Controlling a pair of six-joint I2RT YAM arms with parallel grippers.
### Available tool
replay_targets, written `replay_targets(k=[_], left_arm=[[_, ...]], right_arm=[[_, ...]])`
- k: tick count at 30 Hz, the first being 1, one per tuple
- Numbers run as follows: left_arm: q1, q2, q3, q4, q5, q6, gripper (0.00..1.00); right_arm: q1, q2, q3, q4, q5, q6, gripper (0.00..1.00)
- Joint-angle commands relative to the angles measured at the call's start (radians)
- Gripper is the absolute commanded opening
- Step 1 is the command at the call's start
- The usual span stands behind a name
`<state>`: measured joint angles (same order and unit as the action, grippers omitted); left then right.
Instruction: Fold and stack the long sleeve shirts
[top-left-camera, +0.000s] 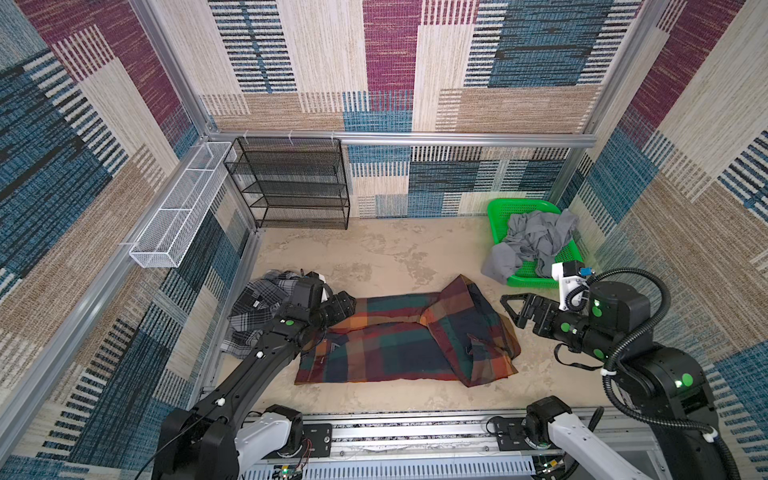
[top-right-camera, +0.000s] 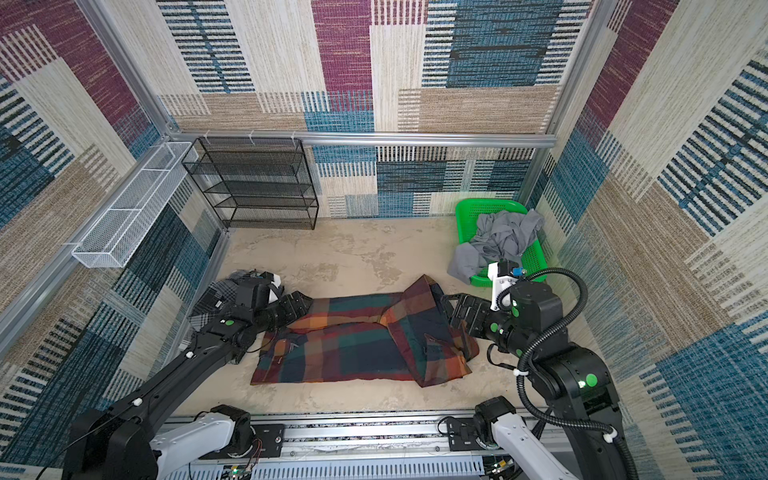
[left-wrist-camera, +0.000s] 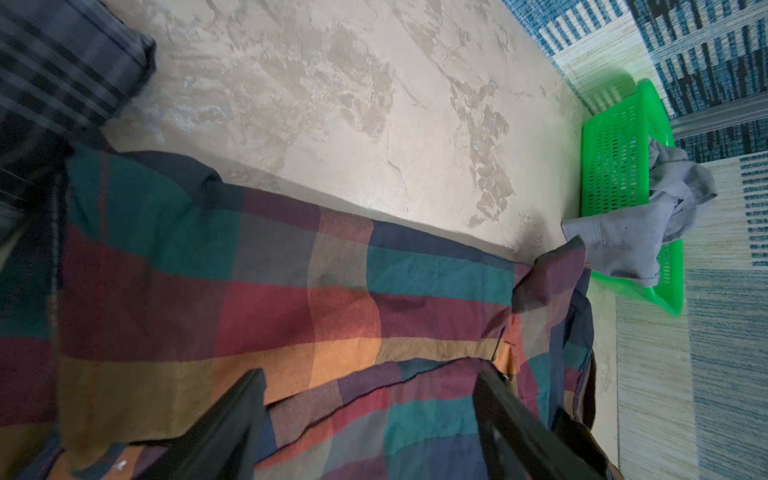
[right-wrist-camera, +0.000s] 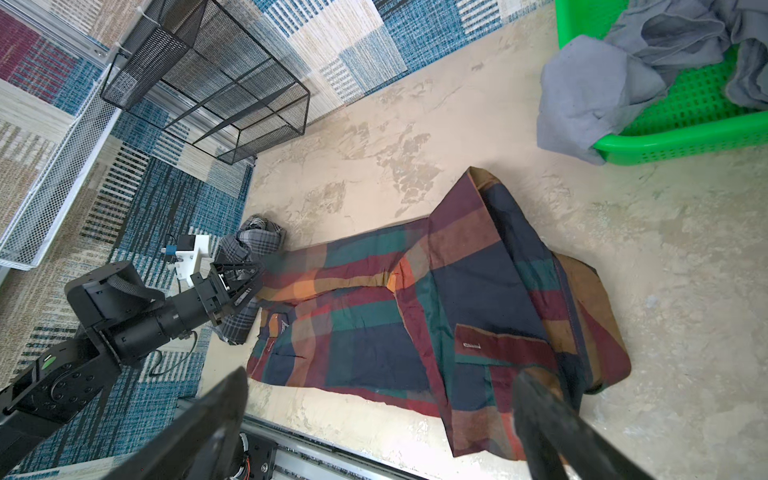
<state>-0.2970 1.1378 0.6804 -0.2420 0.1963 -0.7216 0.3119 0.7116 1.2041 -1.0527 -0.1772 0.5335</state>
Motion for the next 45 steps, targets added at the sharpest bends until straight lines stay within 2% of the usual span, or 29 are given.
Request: replay_targets(k=[1, 5, 8, 10, 13, 19, 24, 26, 32, 35, 37, 40, 45], left_arm=[[-0.002, 0.034, -0.003, 0.046, 0.054, 0.003, 0.81], [-0.005, 0.069, -0.003, 0.042, 0.055, 0.015, 0.81], [-0.008, 0.094, -0.015, 0.068, 0.065, 0.009, 0.81], [-0.01, 0.118, -0.004, 0.076, 0.063, 0.005, 0.8], [-0.013, 0.162, 0.02, 0.086, 0.058, 0.0, 0.8], [-0.023, 0.298, 0.113, 0.098, 0.071, -0.013, 0.79], [-0.032, 0.414, 0.19, 0.083, 0.075, -0.003, 0.79], [-0.034, 0.447, 0.193, 0.096, 0.087, -0.012, 0.79], [-0.04, 0.495, 0.161, 0.151, 0.088, -0.031, 0.78], [-0.043, 0.512, 0.15, 0.163, 0.089, -0.034, 0.77], [-0.043, 0.515, 0.138, 0.172, 0.086, -0.035, 0.77], [-0.044, 0.519, 0.128, 0.181, 0.084, -0.034, 0.77], [-0.044, 0.524, 0.107, 0.199, 0.082, -0.04, 0.77]], right_arm=[[-0.001, 0.038, -0.083, 0.177, -0.042, -0.015, 1.0], [-0.001, 0.108, -0.252, 0.291, 0.001, 0.004, 0.95], [-0.001, 0.144, -0.383, 0.425, 0.052, 0.023, 0.85], [-0.001, 0.212, -0.425, 0.529, 0.051, 0.018, 0.74], [-0.001, 0.332, -0.428, 0.65, -0.001, 0.022, 0.68], [-0.002, 0.577, -0.419, 0.796, 0.05, -0.007, 0.7], [-0.003, 0.68, -0.463, 0.871, 0.147, -0.036, 0.69], [-0.003, 0.695, -0.499, 0.911, 0.149, -0.036, 0.64], [-0.005, 0.724, -0.559, 0.99, 0.159, -0.05, 0.62], [-0.014, 0.748, -0.565, 1.001, 0.167, -0.067, 0.57], [-0.016, 0.749, -0.577, 1.028, 0.129, -0.074, 0.5], [-0.016, 0.719, -0.597, 1.061, 0.055, -0.093, 0.32], [-0.017, 0.606, -0.647, 1.122, -0.011, -0.125, 0.18]])
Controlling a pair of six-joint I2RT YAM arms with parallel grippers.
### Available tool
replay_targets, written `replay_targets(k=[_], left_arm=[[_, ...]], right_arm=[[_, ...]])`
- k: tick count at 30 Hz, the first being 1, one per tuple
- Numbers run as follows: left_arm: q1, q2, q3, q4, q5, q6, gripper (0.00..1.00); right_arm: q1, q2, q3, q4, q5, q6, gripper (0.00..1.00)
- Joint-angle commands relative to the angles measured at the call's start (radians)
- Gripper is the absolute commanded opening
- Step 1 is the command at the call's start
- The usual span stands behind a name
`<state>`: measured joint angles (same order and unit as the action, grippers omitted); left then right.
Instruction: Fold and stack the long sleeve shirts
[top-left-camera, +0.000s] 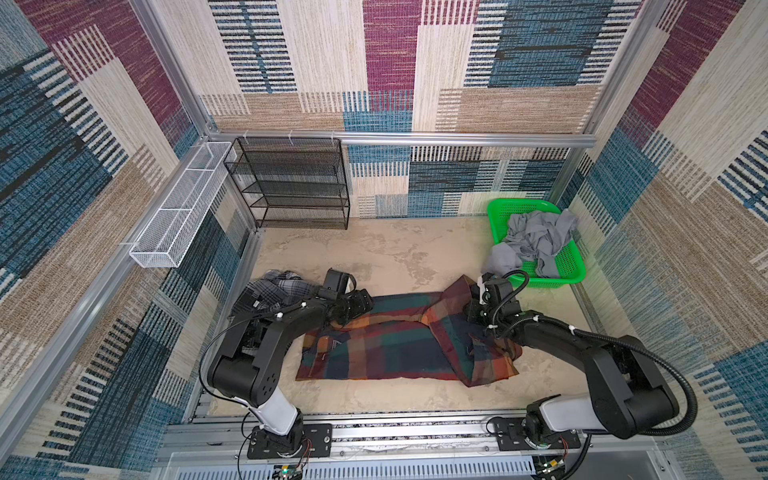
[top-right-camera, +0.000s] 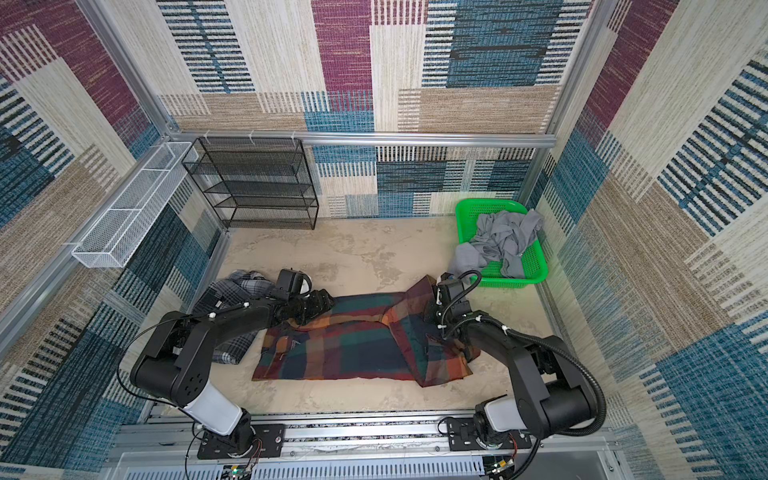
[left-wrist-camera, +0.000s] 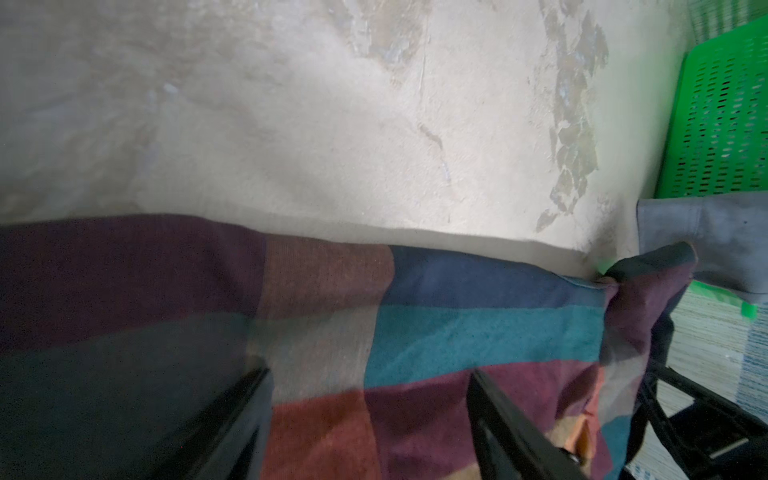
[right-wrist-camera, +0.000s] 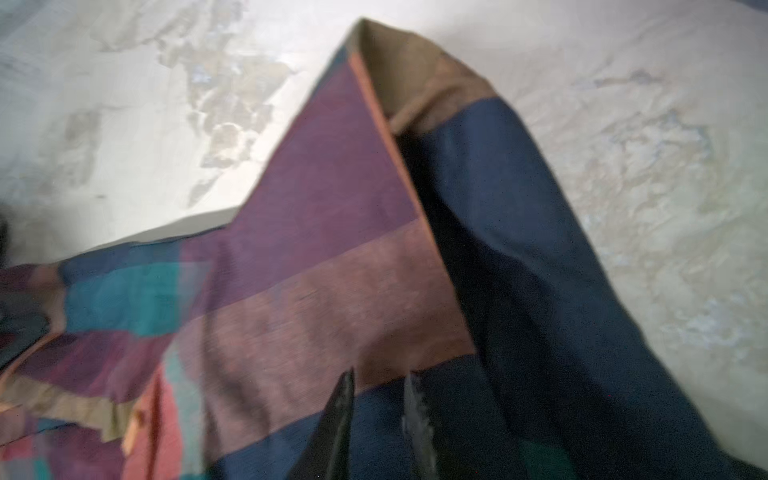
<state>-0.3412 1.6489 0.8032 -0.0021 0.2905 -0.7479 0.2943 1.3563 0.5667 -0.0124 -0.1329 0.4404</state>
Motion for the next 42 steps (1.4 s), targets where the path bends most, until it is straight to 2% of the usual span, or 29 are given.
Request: replay_targets(k=[1, 3, 7, 8, 11, 12, 15, 22, 25, 30, 33, 36, 42], left_arm=[[-0.001, 0.014, -0.019, -0.039, -0.015, -0.016, 0.77], [-0.001, 0.016, -0.024, -0.037, -0.019, -0.016, 0.77], [0.0, 0.019, -0.028, -0.026, -0.018, -0.024, 0.77], [0.0, 0.019, -0.028, -0.026, -0.016, -0.022, 0.77], [-0.001, 0.015, -0.025, -0.029, -0.014, -0.022, 0.77], [-0.001, 0.011, -0.025, -0.03, -0.014, -0.022, 0.77], [0.0, 0.002, -0.032, -0.032, -0.018, -0.022, 0.77], [-0.001, -0.002, -0.029, -0.039, -0.013, -0.022, 0.77], [0.0, 0.0, -0.027, -0.04, -0.015, -0.021, 0.77], [0.001, 0.007, -0.027, -0.037, -0.017, -0.022, 0.77], [0.001, 0.008, -0.032, -0.032, -0.021, -0.024, 0.77], [0.002, 0.006, -0.035, -0.032, -0.025, -0.025, 0.77], [0.006, -0.006, -0.048, -0.024, -0.033, -0.034, 0.77]], right_arm=[[0.002, -0.058, -0.009, 0.071, -0.056, -0.035, 0.13], [0.002, -0.103, -0.008, 0.043, -0.055, -0.041, 0.0], [0.002, -0.191, -0.024, -0.003, -0.048, -0.03, 0.0], [0.002, -0.206, -0.027, -0.026, -0.02, -0.018, 0.04], [-0.007, -0.203, -0.029, -0.06, 0.07, -0.018, 0.44], [-0.013, -0.186, -0.021, -0.061, 0.072, -0.019, 0.49], [-0.029, -0.121, 0.01, -0.032, 0.063, -0.025, 0.58], [-0.073, 0.078, 0.069, 0.082, 0.008, -0.035, 0.62], [-0.078, 0.156, 0.083, 0.122, -0.018, -0.043, 0.56], [-0.08, 0.181, 0.054, 0.2, -0.087, -0.05, 0.35], [-0.08, 0.168, 0.048, 0.2, -0.109, -0.059, 0.13], [-0.08, 0.109, 0.025, 0.188, -0.129, -0.061, 0.0], [-0.08, -0.133, -0.072, 0.084, -0.114, -0.042, 0.0]])
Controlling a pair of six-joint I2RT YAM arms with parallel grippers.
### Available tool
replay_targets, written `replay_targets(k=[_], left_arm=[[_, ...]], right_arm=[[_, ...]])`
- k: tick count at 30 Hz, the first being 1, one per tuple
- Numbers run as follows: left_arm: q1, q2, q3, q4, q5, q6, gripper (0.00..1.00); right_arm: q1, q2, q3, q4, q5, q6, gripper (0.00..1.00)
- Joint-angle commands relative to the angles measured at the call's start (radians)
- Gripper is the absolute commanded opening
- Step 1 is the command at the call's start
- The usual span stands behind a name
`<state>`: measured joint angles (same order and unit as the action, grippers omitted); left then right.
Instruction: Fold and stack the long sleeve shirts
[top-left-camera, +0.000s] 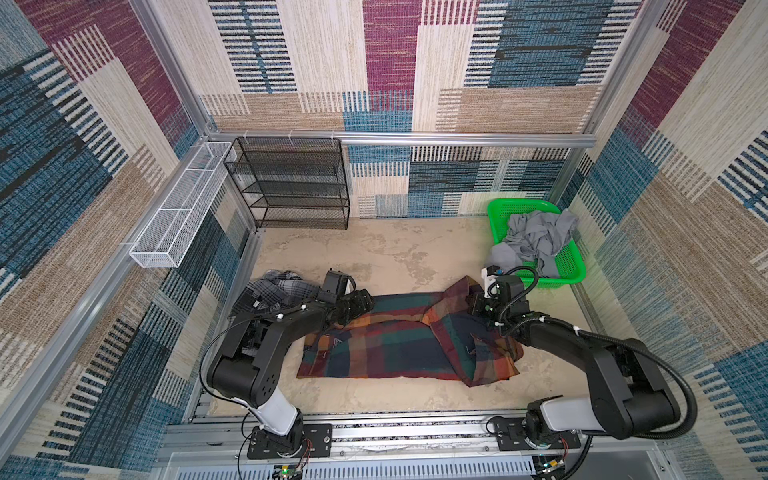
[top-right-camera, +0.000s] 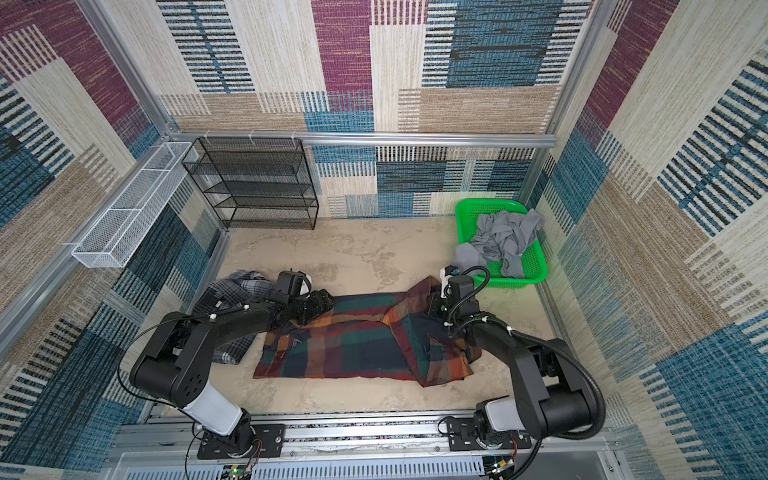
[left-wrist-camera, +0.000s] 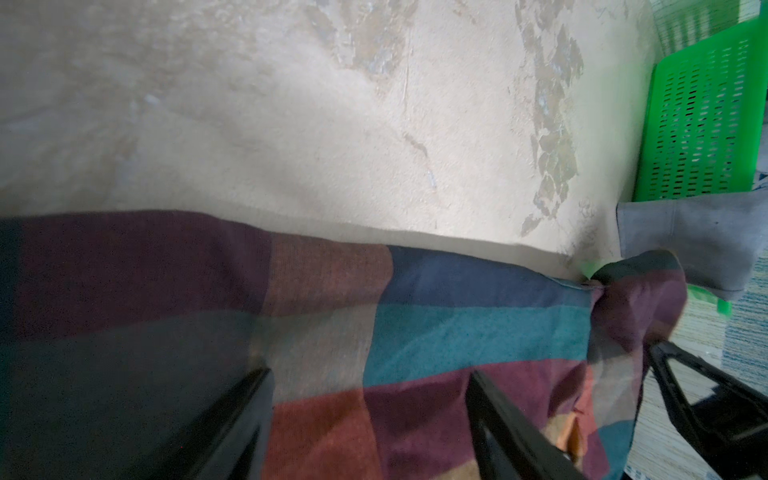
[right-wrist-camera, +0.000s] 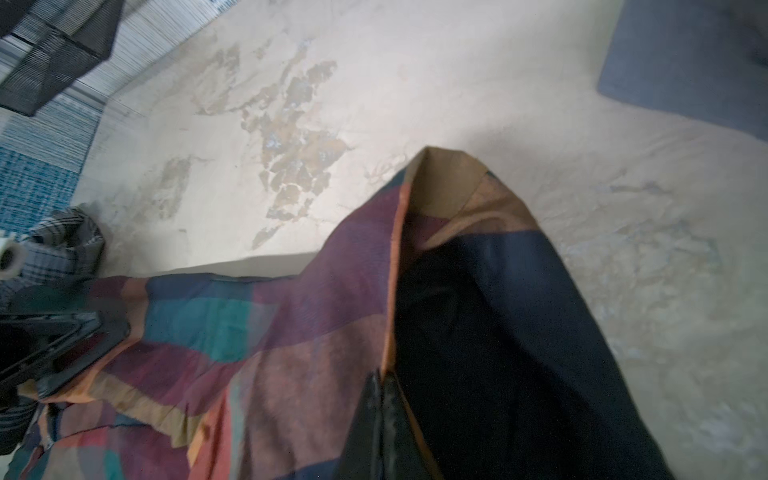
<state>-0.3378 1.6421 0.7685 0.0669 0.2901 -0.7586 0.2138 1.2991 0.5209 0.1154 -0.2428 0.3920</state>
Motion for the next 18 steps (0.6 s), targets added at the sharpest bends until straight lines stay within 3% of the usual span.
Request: replay_targets(k=[1, 5, 9, 18], left_arm=[[0.003, 0.0, -0.015, -0.092, -0.033, -0.024, 0.77], [0.006, -0.005, -0.024, -0.077, -0.033, -0.031, 0.77], [0.008, -0.002, -0.025, -0.07, -0.025, -0.038, 0.77], [0.011, 0.002, -0.023, -0.061, -0.016, -0.047, 0.77]], right_arm=[[0.001, -0.128, -0.048, -0.073, -0.002, 0.007, 0.0], [0.0, -0.32, -0.11, -0.204, 0.004, 0.026, 0.0], [0.0, -0.443, -0.139, -0.289, -0.062, 0.099, 0.0], [0.001, -0.497, -0.21, -0.476, 0.005, 0.329, 0.0]])
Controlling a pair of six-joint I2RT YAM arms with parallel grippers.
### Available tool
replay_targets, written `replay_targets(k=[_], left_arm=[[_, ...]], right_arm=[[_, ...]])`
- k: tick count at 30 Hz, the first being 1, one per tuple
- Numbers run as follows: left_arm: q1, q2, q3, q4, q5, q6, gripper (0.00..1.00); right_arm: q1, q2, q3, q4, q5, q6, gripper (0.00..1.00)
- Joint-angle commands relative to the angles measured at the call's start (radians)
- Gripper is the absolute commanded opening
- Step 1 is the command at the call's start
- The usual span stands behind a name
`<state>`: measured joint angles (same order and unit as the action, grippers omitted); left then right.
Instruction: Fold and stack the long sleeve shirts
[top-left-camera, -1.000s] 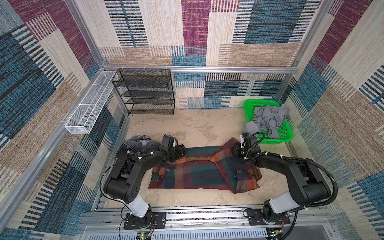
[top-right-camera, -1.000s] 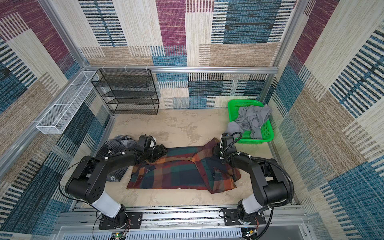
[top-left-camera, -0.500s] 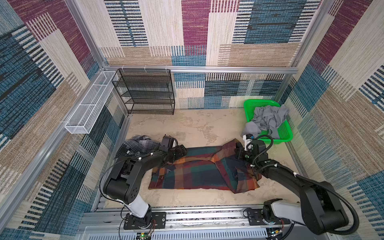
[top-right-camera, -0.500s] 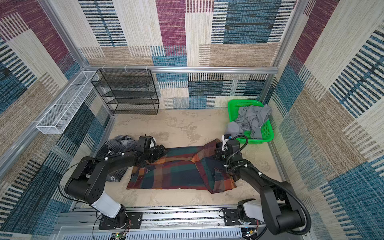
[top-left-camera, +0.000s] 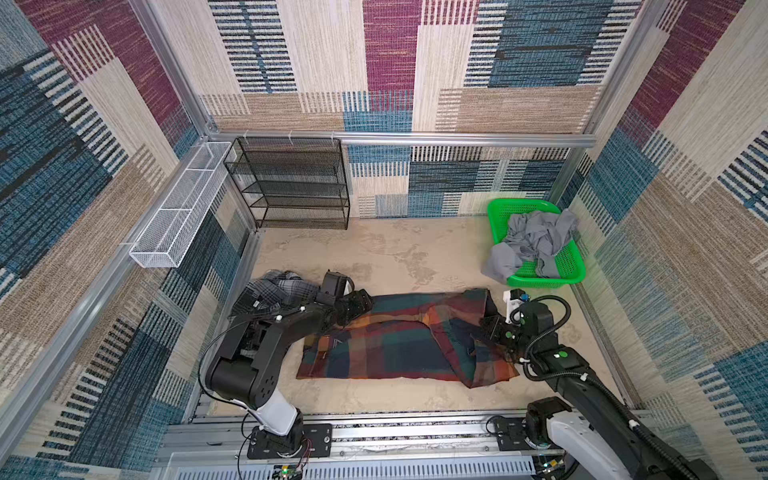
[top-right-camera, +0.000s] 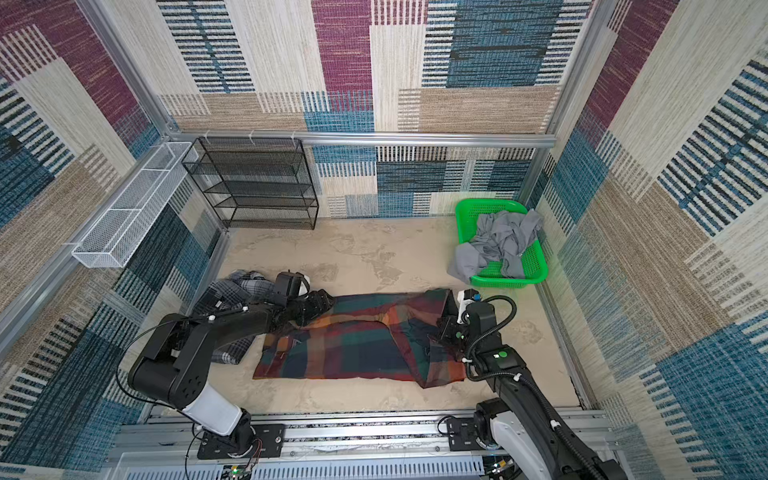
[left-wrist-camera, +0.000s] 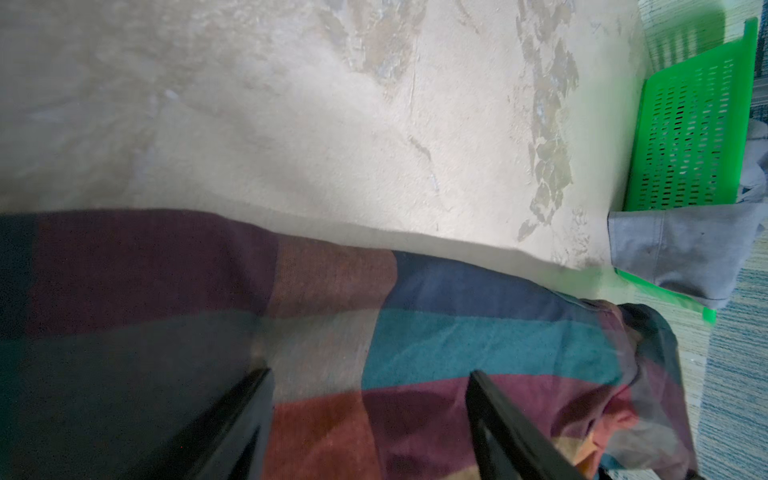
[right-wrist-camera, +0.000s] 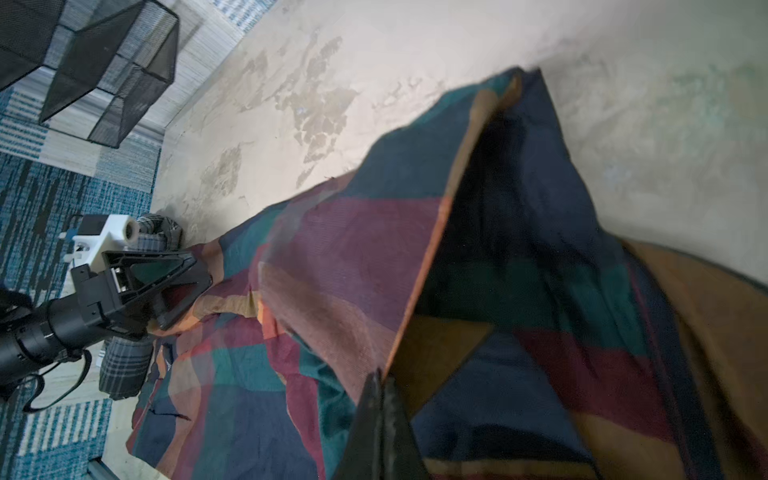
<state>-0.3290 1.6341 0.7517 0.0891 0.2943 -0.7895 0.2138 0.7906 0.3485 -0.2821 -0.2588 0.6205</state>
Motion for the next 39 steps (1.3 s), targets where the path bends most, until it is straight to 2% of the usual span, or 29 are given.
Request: replay_targets(k=[1, 5, 6, 9, 10, 15, 17, 18, 20, 23, 24, 26, 29, 32, 35, 39], left_arm=[[0.002, 0.012, -0.005, -0.082, -0.019, -0.017, 0.77], [0.005, 0.013, -0.002, -0.083, -0.017, -0.017, 0.77], [0.006, 0.013, -0.001, -0.084, -0.017, -0.017, 0.77], [0.008, 0.011, 0.008, -0.093, -0.014, -0.017, 0.77], [0.009, 0.01, 0.011, -0.099, -0.014, -0.017, 0.77], [0.012, 0.009, 0.029, -0.116, -0.023, -0.013, 0.77], [0.013, 0.016, 0.038, -0.121, -0.023, -0.011, 0.77], [0.014, 0.019, 0.041, -0.123, -0.023, -0.011, 0.77], [0.018, 0.03, 0.045, -0.124, -0.024, -0.013, 0.77], [0.021, 0.037, 0.047, -0.12, -0.02, -0.013, 0.77], [0.022, 0.04, 0.045, -0.123, -0.024, -0.012, 0.77], [0.026, 0.037, 0.042, -0.124, -0.025, -0.012, 0.77], [0.028, 0.037, 0.035, -0.125, -0.031, -0.009, 0.77], [0.031, 0.048, 0.025, -0.107, -0.034, -0.019, 0.77], [0.033, 0.065, 0.023, -0.089, -0.017, -0.036, 0.77], [0.034, 0.067, 0.035, -0.091, -0.016, -0.043, 0.77]], right_arm=[[0.001, 0.028, -0.068, -0.071, 0.031, 0.117, 0.0], [0.001, 0.107, -0.063, -0.094, 0.147, 0.142, 0.0], [0.001, 0.114, -0.041, -0.083, 0.148, 0.136, 0.06], [0.001, 0.115, 0.056, -0.077, 0.177, 0.112, 0.38], [0.001, 0.12, 0.097, -0.08, 0.189, 0.096, 0.43], [0.001, 0.182, 0.26, -0.058, 0.196, 0.055, 0.5], [0.001, 0.227, 0.27, 0.025, 0.142, 0.052, 0.51], [0.001, 0.268, 0.261, 0.09, 0.066, 0.05, 0.51], [0.001, 0.365, 0.255, 0.157, 0.031, 0.053, 0.49], [0.0, 0.483, 0.221, 0.281, -0.014, 0.056, 0.39], [0.001, 0.505, 0.211, 0.305, -0.005, 0.066, 0.34], [0.0, 0.506, 0.191, 0.287, 0.093, 0.091, 0.29], [0.001, 0.483, 0.128, 0.23, 0.25, 0.164, 0.28], [-0.011, 0.53, 0.051, 0.277, 0.233, 0.209, 0.29], [-0.022, 0.617, 0.063, 0.299, 0.169, 0.199, 0.27], [-0.042, 0.619, 0.105, 0.303, 0.171, 0.183, 0.26]])
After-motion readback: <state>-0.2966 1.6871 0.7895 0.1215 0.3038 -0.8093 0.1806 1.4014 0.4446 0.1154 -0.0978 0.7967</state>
